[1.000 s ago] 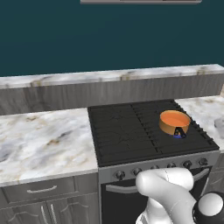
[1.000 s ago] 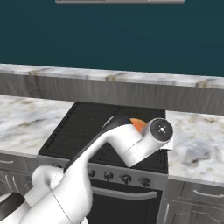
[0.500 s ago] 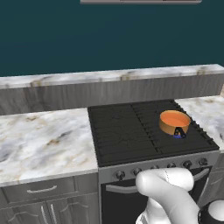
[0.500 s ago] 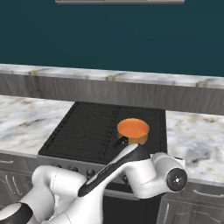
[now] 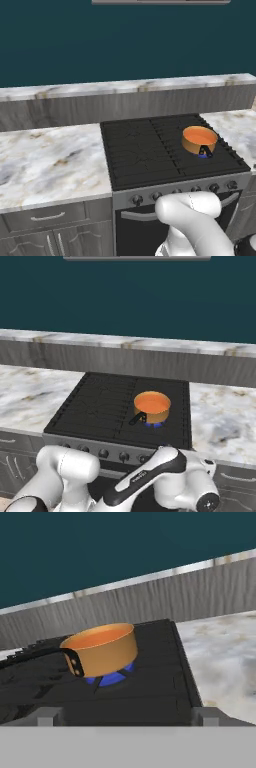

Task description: Wait until the marinara sauce is simmered to a deep red color and then turn off the stove.

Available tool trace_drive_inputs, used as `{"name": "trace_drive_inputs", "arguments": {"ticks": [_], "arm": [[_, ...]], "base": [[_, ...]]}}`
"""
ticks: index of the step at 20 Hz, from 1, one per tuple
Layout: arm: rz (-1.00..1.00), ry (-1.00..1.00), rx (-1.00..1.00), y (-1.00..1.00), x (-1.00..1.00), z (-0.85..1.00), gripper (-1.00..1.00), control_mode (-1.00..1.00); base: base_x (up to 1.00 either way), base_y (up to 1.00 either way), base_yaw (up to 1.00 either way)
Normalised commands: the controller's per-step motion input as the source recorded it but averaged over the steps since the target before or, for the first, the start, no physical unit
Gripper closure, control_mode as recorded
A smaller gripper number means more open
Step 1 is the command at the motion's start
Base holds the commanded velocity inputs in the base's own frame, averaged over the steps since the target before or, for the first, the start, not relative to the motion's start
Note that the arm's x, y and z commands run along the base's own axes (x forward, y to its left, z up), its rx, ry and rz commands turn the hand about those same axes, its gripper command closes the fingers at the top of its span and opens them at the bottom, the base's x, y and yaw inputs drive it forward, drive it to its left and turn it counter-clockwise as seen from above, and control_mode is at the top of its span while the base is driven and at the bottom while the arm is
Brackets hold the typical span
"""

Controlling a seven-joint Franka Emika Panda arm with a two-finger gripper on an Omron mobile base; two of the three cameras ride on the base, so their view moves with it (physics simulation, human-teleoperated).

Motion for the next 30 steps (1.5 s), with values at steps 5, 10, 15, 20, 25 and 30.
{"name": "trace_drive_inputs", "arguments": {"ticks": [5, 10, 15, 20, 25, 30], "arm": [[-0.04, -0.20, 0.01, 0.00, -0.05, -0.53, -1.00, -1.00], [-0.01, -0.12, 0.00, 0.00, 0.05, -0.35, -1.00, -1.00], [-0.03, -0.11, 0.00, 0.00, 0.02, -0.40, -1.00, -1.00], [-0.01, -0.08, 0.00, 0.00, 0.03, -0.36, -1.00, -1.00], [0.00, -0.04, -0.01, 0.00, 0.02, -0.18, -1.00, -1.00], [-0.06, -0.01, -0.02, 0.03, 0.10, -0.14, -1.00, -1.00]], "base": [[0.00, 0.00, 0.00], [0.00, 0.00, 0.00], [0.00, 0.00, 0.00], [0.00, 0.00, 0.00], [0.00, 0.00, 0.00], [0.00, 0.00, 0.00]]}}
